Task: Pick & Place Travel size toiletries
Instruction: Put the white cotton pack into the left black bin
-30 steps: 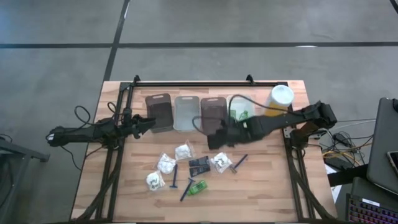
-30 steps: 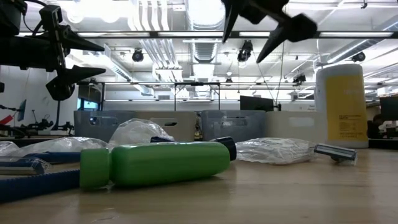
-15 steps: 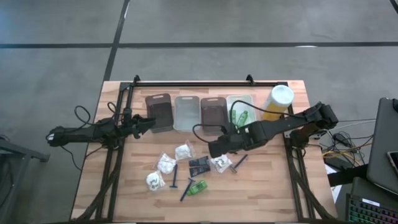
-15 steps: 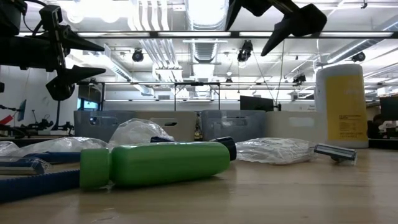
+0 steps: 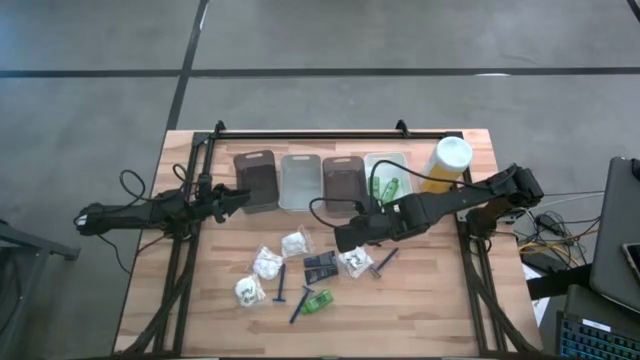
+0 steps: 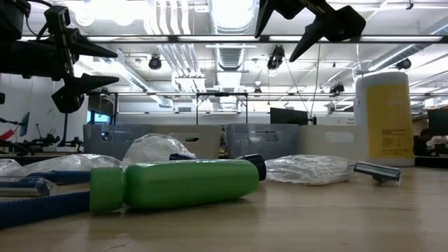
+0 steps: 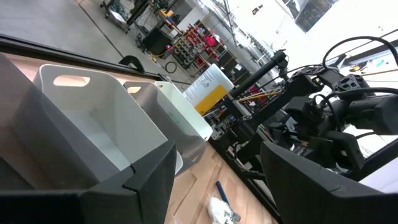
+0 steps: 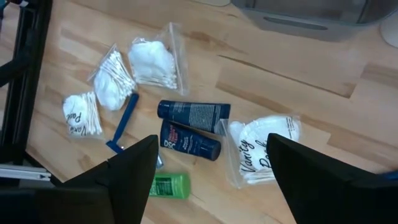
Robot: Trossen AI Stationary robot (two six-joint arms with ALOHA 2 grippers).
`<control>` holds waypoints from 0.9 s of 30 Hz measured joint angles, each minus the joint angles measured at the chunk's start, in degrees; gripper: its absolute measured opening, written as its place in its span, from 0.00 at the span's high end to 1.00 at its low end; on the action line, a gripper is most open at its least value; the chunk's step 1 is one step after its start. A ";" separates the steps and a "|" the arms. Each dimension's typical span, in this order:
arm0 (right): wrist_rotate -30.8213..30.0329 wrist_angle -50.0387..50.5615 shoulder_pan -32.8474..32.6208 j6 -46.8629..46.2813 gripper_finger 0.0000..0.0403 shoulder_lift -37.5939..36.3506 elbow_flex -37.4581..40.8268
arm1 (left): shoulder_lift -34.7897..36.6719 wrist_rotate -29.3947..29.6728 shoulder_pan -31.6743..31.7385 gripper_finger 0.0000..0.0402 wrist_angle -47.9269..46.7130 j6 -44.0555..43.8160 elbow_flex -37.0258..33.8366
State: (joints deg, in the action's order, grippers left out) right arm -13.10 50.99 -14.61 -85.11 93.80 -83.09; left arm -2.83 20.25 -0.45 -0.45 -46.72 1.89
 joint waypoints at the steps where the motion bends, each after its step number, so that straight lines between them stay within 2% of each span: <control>1: 0.02 -0.07 -0.01 0.03 0.28 0.00 0.00 | 0.00 0.00 0.00 0.41 0.00 0.00 0.00; 27: 0.02 -0.58 0.00 0.05 0.42 0.04 0.00 | 0.00 0.00 0.01 0.41 0.00 0.01 0.00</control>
State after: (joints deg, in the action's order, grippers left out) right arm -13.08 50.41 -14.61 -85.06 93.84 -83.09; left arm -2.83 20.25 -0.45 -0.45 -46.71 1.89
